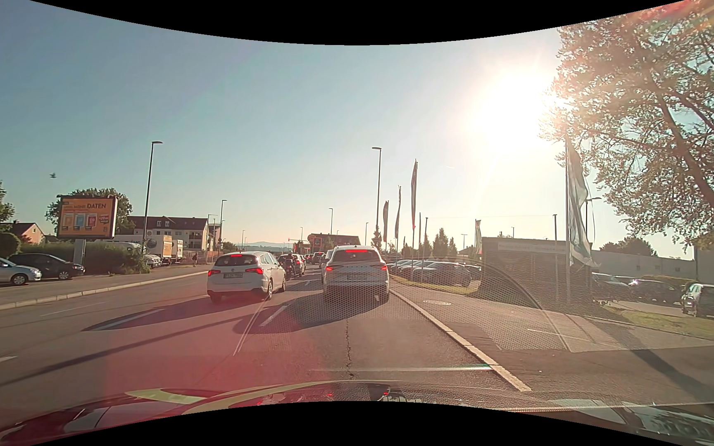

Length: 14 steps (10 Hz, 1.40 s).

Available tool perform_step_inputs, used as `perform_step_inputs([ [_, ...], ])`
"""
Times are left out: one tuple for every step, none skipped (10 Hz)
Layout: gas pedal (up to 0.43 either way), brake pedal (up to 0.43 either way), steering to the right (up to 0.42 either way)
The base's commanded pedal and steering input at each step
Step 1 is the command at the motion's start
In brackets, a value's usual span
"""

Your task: Follow the waypoints while adhering to traffic rules and regulations

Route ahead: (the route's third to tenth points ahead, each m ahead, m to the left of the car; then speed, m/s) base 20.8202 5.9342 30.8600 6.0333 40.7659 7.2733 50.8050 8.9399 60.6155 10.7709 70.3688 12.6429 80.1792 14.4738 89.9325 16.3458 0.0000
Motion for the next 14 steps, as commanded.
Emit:
perform_step_inputs([
  [0.0,0.25,-0.015],
  [0.0,0.25,-0.015],
  [0.0,0.25,-0.015],
  [0.0,0.25,-0.015],
  [0.0,0.25,-0.015],
  [0.0,0.256,-0.015],
  [0.0,0.25,-0.015],
  [0.0,0.25,-0.015],
  [0.0,0.25,-0.015],
  [0.0,0.25,-0.015],
  [0.0,0.25,-0.015],
  [0.0,0.25,-0.015],
  [0.0,0.25,-0.015],
  [0.0,0.25,-0.015],
])
